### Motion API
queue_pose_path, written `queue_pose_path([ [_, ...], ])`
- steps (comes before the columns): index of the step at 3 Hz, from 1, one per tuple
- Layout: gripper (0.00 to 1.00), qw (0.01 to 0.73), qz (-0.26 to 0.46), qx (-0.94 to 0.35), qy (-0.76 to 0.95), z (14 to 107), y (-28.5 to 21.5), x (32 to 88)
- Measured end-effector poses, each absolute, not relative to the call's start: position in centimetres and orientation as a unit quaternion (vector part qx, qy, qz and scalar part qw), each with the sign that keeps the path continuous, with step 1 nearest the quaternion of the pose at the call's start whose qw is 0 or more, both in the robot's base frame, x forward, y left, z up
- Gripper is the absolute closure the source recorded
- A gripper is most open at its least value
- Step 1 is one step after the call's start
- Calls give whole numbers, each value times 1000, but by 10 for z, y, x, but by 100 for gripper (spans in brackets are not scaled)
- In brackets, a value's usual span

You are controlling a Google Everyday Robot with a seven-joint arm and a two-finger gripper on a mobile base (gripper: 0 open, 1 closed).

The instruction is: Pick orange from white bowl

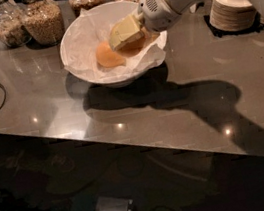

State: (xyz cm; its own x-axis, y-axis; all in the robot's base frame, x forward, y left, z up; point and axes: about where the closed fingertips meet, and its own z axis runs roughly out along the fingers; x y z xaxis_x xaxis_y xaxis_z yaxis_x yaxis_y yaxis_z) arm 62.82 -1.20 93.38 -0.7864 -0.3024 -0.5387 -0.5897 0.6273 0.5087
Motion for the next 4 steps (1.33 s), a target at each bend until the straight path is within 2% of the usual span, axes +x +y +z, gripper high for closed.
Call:
queue_pose_path([
  [2, 100, 271, 441, -352, 780, 988, -38, 552],
  [4, 100, 322, 451, -397, 732, 1016, -63, 483],
])
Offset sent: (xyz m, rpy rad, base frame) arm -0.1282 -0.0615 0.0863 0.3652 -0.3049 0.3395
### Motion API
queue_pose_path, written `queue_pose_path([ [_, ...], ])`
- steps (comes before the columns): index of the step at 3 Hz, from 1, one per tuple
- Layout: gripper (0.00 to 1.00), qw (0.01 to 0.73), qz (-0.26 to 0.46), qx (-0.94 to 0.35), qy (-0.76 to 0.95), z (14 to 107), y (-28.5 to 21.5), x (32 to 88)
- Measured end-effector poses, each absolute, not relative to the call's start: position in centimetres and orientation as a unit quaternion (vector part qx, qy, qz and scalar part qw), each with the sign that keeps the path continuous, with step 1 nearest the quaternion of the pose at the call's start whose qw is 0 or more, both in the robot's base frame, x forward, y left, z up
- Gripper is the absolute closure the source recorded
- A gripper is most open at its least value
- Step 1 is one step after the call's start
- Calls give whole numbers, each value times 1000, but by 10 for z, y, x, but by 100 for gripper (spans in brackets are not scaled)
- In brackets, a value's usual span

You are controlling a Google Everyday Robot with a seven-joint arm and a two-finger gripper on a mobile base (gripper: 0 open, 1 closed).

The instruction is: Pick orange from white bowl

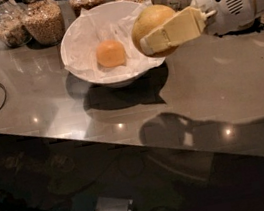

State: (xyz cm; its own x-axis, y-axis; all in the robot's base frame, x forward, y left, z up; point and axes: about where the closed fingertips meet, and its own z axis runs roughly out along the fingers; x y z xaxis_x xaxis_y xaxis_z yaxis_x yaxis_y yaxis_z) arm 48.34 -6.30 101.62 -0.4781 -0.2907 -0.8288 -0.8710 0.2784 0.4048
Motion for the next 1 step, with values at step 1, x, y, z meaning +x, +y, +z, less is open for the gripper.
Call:
queue_pose_path([
  [1, 100, 322, 451, -397, 732, 1016, -63, 483],
])
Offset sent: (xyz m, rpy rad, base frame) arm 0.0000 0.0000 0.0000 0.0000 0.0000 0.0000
